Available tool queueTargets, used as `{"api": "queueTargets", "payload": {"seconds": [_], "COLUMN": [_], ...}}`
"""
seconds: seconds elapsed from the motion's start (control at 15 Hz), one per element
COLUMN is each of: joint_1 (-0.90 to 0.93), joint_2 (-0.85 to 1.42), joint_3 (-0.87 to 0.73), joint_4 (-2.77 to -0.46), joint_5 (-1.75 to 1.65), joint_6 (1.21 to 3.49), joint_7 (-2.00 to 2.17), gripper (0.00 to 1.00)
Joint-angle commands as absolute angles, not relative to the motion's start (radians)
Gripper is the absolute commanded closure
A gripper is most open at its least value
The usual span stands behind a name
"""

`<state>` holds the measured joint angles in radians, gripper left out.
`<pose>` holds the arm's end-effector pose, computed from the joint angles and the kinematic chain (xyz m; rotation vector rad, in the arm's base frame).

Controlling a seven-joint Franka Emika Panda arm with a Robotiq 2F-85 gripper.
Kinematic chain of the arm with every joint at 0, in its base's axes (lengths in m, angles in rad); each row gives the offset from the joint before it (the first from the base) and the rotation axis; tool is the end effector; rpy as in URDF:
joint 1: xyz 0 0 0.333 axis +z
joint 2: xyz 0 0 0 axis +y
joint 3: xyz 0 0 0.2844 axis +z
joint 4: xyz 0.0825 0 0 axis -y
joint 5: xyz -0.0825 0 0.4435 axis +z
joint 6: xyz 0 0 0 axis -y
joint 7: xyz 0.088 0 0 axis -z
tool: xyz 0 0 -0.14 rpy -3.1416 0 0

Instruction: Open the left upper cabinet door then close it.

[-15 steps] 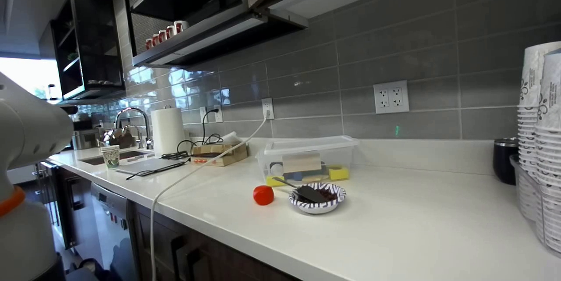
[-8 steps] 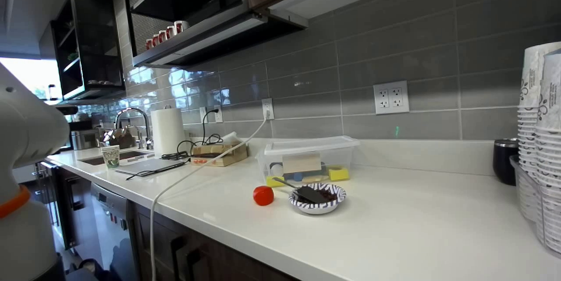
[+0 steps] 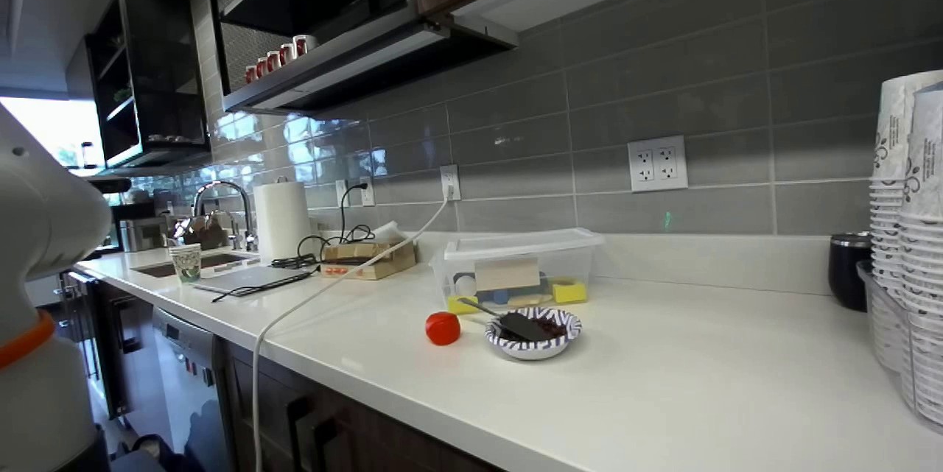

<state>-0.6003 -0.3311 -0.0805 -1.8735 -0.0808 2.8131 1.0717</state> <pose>0.4524 -0.3737 0.7657 -1.5668 1.8018 -1.7373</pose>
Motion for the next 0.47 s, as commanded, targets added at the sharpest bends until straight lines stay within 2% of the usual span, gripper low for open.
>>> {"api": "queueTargets", "payload": {"seconds": [0.0, 0.4], "joint_1": [-0.589, -0.591], "joint_2": [-0.368, -0.389], "joint_3": [-0.099, -0.108], "joint_4": [-1.881, -1.897], "joint_5": [-0.061, -0.069], "joint_6": [2.797, 2.816], "joint_7": [1.057, 1.060], "gripper": [0.00, 0.00]}}
